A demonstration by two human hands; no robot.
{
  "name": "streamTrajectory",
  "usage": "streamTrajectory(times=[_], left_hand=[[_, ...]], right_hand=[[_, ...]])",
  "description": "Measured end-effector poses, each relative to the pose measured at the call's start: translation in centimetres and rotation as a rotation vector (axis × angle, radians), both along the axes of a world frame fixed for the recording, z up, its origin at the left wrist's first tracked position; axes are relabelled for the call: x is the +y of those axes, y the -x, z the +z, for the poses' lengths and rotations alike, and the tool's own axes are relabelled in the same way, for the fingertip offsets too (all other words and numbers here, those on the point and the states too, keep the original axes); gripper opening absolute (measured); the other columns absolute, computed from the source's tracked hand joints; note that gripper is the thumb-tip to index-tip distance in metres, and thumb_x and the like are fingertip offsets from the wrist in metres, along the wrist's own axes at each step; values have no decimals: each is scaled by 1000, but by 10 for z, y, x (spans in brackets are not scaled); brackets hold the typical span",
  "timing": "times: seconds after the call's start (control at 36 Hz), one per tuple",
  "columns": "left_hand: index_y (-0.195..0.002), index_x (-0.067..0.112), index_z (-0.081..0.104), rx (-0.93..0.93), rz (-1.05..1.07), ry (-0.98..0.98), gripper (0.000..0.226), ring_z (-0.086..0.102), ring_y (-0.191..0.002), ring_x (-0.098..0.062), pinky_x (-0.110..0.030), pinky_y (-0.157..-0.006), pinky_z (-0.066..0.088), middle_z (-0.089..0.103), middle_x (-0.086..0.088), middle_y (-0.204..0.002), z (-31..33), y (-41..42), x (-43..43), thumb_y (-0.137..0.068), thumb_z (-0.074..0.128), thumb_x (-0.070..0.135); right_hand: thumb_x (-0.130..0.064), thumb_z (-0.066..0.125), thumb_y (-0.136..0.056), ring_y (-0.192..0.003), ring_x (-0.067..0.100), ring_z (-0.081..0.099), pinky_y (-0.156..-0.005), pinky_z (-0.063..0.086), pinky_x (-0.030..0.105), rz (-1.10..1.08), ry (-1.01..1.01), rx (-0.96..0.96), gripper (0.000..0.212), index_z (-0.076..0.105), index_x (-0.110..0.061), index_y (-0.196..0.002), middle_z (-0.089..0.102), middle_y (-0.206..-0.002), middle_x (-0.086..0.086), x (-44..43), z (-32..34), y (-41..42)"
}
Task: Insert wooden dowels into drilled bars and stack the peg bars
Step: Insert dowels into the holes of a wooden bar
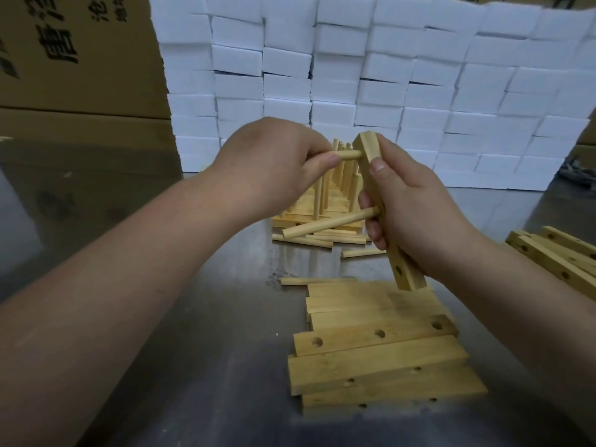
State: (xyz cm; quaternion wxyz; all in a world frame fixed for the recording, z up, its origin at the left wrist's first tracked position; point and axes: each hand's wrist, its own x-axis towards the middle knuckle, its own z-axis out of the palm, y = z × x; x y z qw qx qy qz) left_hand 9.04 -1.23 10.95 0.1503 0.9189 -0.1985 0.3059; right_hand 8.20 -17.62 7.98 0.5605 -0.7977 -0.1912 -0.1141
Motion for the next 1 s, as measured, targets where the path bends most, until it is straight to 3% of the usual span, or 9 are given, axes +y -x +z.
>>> streamTrajectory(times=[0.17,0.28,0.39,0.47,0.56,0.72,0.83,0.89,1.0], left_hand=[[-82,22,67,216,-61,193,31,46,-51,-9,-28,-52,35,49,4,-53,-5,-1,-4,-93,46,41],[-70,27,65,323,-104,304,31,60,-72,-27,-30,-63,45,66,-14,-82,-6,-1,-6,-92,48,40],[-64,24,66,406,-99,408,34,38,-41,-1,-19,-45,34,47,8,-51,-7,-6,-2,-90,53,42],[-64,23,67,438,-120,461,34,35,-36,0,-13,-36,31,42,13,-38,-6,-8,-2,-89,54,41],[-67,23,69,425,-119,485,32,36,-37,-1,-13,-36,31,44,13,-42,-6,-9,-3,-88,55,42],[-82,20,70,531,-87,451,44,59,-63,-23,-33,-68,49,72,4,-73,5,-4,-1,-92,41,51],[-93,16,68,511,-104,720,33,61,-61,-14,-27,-61,43,73,2,-81,15,-7,11,-95,41,35],[-96,18,68,511,-85,741,20,62,-64,-13,-26,-63,45,72,3,-85,15,-11,17,-90,50,25],[-116,35,60,501,-124,436,32,62,-79,-3,-20,-67,48,66,15,-102,2,-14,19,-87,58,21]], right_hand=[[-27,31,-100,-41,7,47,-39,42,20,-24,10,-44,29,49,-43,-118,50,-66,-2,1,-5,-1],[-28,32,-100,-42,3,46,-40,42,18,-45,57,-68,33,42,-44,-127,50,-68,-1,1,-10,-2],[-27,33,-100,-43,5,46,-41,41,16,-38,51,-68,33,39,-48,-124,49,-70,1,2,-12,-2],[-29,32,-100,-42,4,48,-41,43,19,-54,91,-76,37,39,-41,-134,51,-70,0,1,-9,-3],[-29,31,-100,-42,9,52,-41,45,23,-25,111,-55,30,46,-42,-123,53,-72,1,-1,-2,-5],[-26,30,-102,-41,14,52,-41,46,25,10,-42,140,28,50,-32,-121,57,-74,7,-3,0,-12],[-25,28,-102,-40,15,54,-39,46,23,6,-157,318,31,53,-10,-114,67,-70,11,-13,7,-18],[-26,29,-102,-38,15,54,-39,47,22,38,-219,412,29,53,-10,-103,70,-64,9,-18,10,-20],[-23,33,-100,-35,14,50,-36,44,19,121,-220,588,26,54,-8,-104,71,-70,14,-22,14,-24]])
